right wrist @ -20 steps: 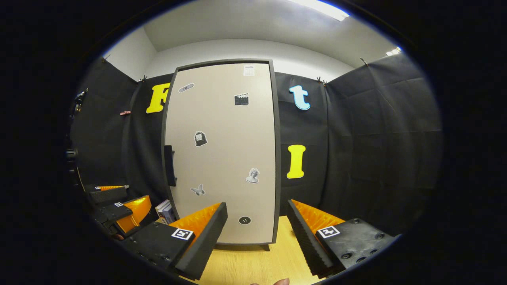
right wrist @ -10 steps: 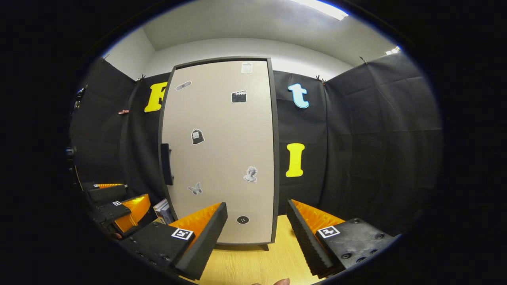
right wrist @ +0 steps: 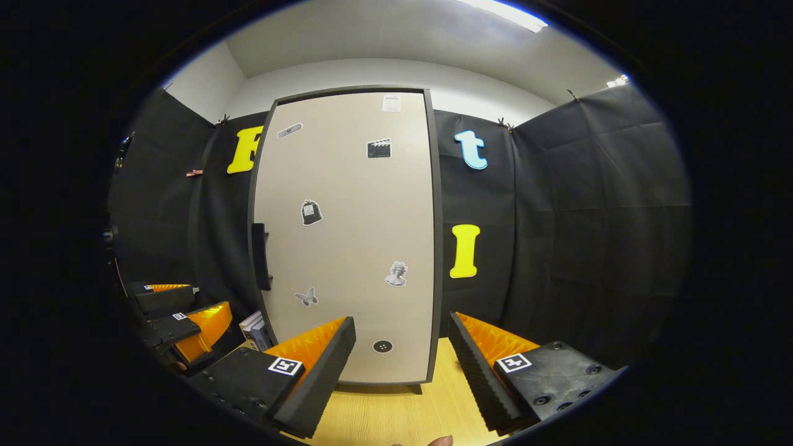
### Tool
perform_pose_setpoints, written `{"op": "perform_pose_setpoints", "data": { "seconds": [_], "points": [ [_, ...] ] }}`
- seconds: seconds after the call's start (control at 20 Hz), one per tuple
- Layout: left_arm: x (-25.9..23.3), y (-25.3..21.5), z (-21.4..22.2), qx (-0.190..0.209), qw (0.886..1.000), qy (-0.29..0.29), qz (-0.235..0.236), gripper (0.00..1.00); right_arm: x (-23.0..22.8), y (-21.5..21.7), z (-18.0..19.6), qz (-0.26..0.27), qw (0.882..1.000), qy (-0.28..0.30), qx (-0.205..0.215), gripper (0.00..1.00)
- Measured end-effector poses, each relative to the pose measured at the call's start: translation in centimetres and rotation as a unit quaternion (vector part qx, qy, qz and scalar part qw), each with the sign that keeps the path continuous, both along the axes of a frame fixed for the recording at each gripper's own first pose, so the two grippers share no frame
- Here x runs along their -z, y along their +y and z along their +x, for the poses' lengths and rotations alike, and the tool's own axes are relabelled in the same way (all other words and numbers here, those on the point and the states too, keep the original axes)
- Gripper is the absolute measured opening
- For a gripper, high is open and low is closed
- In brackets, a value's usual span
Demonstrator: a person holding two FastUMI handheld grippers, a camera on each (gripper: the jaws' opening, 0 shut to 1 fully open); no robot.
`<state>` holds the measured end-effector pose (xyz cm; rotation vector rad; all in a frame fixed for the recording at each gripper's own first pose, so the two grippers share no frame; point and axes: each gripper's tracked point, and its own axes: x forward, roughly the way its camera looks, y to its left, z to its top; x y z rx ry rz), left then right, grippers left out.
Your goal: Open the cabinet door with the right hand, grasp the bottle in the cabinet with the left hand and place it on the coaster, then close the cabinet door with the right hand.
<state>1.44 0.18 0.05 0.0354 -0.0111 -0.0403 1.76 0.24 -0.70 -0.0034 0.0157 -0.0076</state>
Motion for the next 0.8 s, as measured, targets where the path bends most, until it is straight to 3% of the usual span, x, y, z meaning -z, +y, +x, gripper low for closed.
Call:
{"op": "perform_pose_setpoints", "data": {
  "seconds": [0.3,0.8],
  "points": [
    [0.3,3.8,-0.1,-0.024,1.000,-0.006,0.007,0.98,-1.0,4.3,3.5,0.006,0.999,-0.013,-0.032,0.98],
    [2.6,10.4,-0.1,-0.072,0.997,0.010,0.012,0.98,-2.6,16.7,10.1,0.015,0.993,-0.037,-0.110,0.97]
  ]
}}
